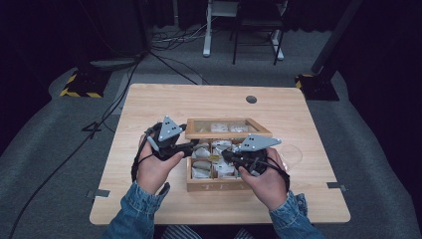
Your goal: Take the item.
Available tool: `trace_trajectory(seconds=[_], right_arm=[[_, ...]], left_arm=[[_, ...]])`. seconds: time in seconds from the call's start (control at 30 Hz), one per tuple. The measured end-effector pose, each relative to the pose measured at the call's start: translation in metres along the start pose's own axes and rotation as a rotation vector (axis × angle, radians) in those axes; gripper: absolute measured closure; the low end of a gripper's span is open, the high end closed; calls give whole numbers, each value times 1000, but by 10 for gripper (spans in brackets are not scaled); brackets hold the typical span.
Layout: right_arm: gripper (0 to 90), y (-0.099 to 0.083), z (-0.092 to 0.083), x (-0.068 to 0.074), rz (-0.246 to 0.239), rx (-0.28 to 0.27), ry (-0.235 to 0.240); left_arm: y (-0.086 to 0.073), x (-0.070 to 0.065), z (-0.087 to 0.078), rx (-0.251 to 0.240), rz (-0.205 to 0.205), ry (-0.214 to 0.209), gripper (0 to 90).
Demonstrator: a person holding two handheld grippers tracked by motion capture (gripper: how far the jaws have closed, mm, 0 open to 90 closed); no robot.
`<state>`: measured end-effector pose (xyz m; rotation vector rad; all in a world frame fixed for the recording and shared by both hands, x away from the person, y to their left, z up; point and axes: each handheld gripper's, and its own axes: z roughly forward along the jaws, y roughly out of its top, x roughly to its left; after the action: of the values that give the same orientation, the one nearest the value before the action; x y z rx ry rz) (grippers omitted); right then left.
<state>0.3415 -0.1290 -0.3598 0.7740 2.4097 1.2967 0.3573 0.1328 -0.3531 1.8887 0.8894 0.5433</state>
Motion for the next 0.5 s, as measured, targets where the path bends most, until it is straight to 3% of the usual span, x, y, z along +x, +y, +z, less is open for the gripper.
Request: trace_trajectory(seconds=[0.5], right_arm=[[900, -5, -26, -19, 31, 0, -60]], left_arm=[[0, 1, 0, 1, 2, -5, 416]])
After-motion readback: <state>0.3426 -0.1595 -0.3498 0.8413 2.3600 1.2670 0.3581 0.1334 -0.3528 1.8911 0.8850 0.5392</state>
